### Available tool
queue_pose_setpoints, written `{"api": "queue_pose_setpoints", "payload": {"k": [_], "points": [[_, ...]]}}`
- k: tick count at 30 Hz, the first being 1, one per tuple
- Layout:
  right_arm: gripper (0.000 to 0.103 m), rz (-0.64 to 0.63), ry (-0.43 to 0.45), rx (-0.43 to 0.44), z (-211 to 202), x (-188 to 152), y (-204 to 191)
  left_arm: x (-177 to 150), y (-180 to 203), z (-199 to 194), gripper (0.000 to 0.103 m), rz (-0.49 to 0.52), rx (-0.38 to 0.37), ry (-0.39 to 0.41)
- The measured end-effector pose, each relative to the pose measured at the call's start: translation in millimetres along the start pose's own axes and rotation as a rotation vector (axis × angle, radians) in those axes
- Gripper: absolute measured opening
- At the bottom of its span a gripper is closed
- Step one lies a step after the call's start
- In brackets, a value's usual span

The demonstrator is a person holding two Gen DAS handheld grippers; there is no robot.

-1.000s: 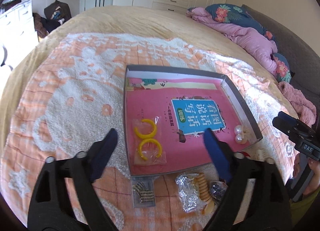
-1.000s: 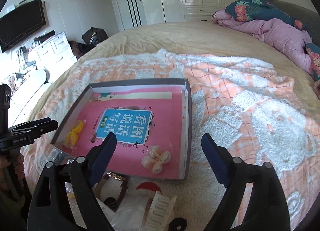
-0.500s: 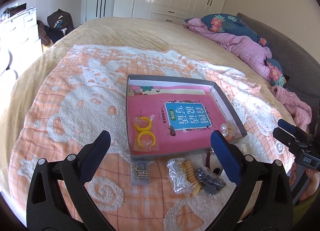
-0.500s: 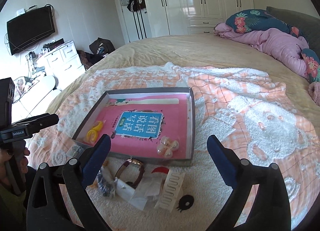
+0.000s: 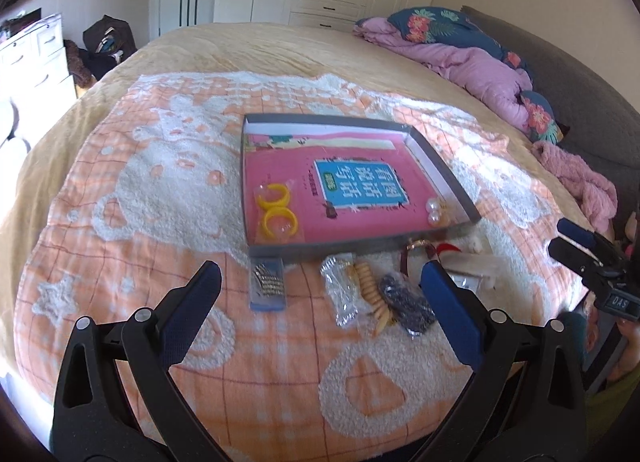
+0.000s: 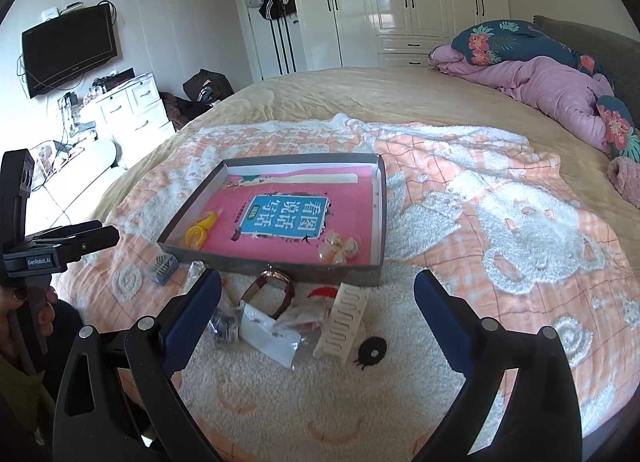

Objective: Organize jewelry
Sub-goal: 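Lift both open tools out of the box and back over the items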

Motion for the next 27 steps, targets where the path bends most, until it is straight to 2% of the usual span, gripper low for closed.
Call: {"api": "queue_pose_setpoints", "payload": {"k": [14, 22, 25, 27], "points": [[0.096, 0.003, -0.056, -0.019, 5.3, -34.4, 5.6, -35.1, 19.0, 18.8, 0.094, 0.044, -0.058, -0.078], [0.096, 0.007, -0.097, -0.038, 18.4, -50.9, 8.0, -47.5, 17.5, 32.6, 0.093, 0.034, -0.051, -0.109], [0.096, 0.02, -0.121, -0.052, 29.4, -56.4, 12.3, -50.0, 15.9, 39.5, 0.086, 0.031, -0.054, -0.125], [0.096, 0.029, -0.131, -0.058, 35.5, -58.7, 14.2, -51.8, 14.8, 44.5, 0.075, 0.027, -0.054, -0.138]]}}
Point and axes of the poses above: each gripper's, at about its wrist camera, not at the fingertips, and z roughly the way its jaws point, y to its right, x to its top, the point moved 9 cm from there along z, roughly the way its jaws point, and after that the axes turned 14 degrees about -y, right-handed, at the moved point
